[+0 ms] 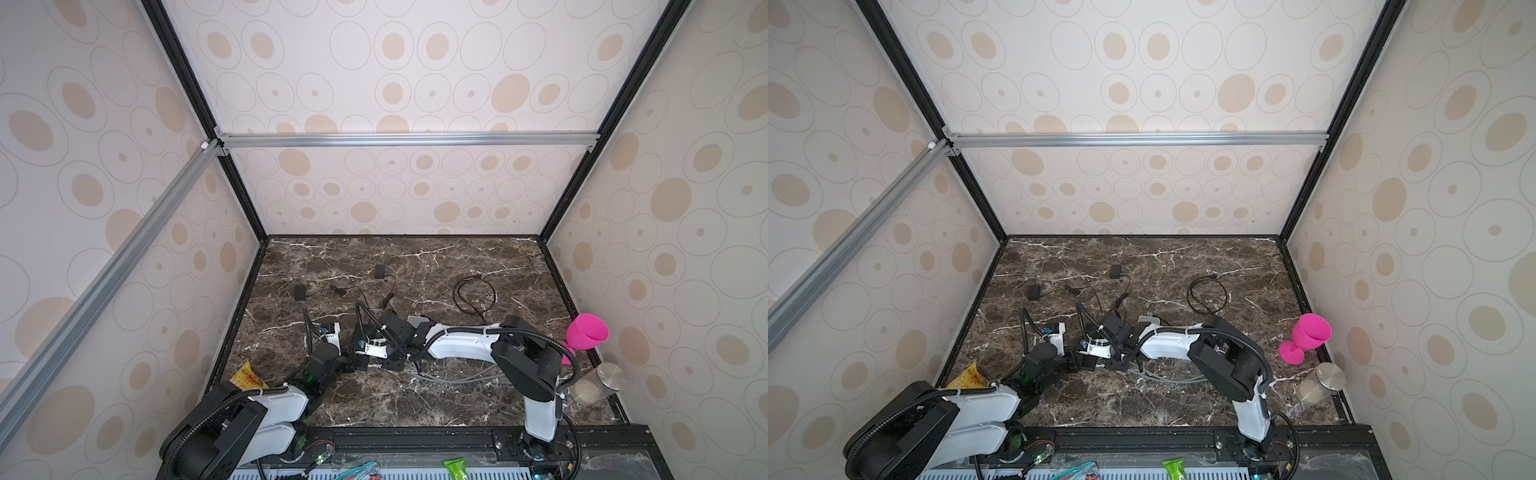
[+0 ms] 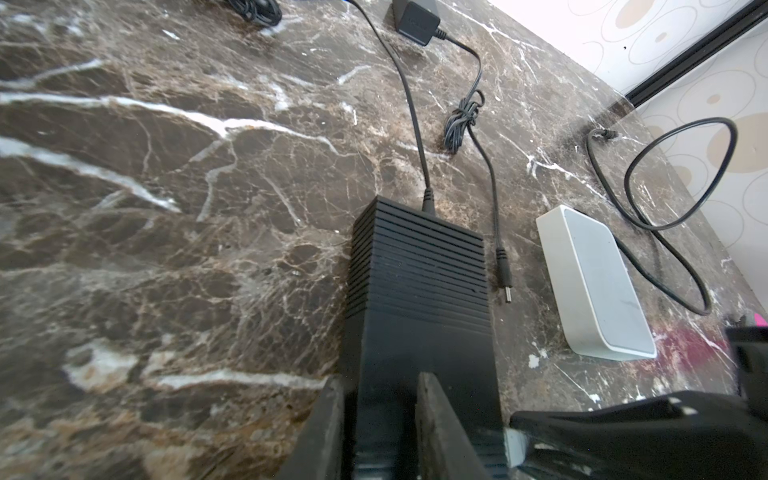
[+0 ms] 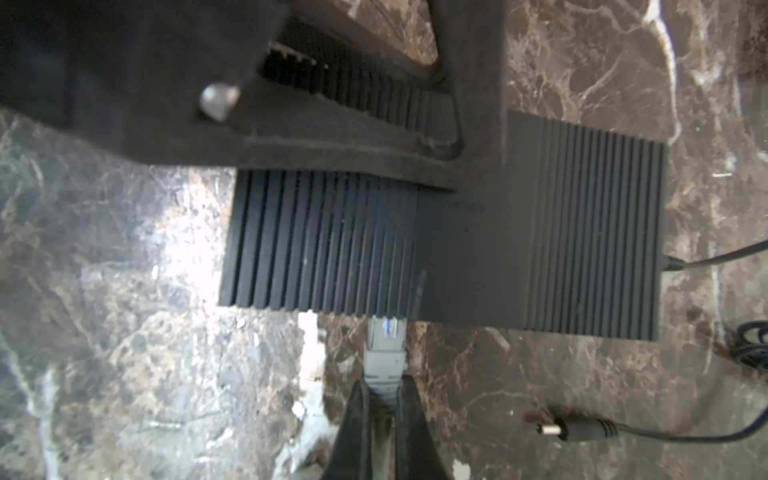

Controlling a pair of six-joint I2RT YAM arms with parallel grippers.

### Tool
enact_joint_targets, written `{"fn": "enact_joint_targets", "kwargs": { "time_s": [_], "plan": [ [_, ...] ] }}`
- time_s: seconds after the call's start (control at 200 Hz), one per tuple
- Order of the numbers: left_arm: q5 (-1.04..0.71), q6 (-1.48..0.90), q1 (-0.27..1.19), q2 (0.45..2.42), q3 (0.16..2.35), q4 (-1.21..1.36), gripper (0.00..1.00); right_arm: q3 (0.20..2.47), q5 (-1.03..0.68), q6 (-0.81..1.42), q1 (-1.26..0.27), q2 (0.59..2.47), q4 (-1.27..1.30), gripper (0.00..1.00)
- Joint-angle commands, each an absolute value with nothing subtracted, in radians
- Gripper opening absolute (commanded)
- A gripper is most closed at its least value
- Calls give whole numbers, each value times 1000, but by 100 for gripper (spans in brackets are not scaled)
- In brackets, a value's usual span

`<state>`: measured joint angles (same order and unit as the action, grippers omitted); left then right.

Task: Insert the plug into the switch port
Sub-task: 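Push the grey plug into the port with the right gripper while the left holds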

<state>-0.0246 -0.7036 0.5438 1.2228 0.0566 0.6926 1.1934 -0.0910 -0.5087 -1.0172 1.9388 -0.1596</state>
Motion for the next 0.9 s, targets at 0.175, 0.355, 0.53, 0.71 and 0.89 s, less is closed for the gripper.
{"fn": "enact_joint_targets", "kwargs": {
  "time_s": [0.175,0.355,0.53,0.71,0.89],
  "plan": [
    [-589,-735,691,1241,34,545,28,1294,-201,-507,-1076,1842,350,0],
    [-586,-736,691,1242,31,547,28,1298,-204,-491,-1077,1823,320,0],
    [-580,-738,691,1228,33,532,28,1266,-226,-413,-1077,1866,316,0],
    [-494,-723,687,1154,89,399,40,1205,-225,-340,-1089,1848,307,0],
    [-368,-681,613,1146,226,242,43,1215,-80,-281,-1134,1826,130,0]
  ]
}}
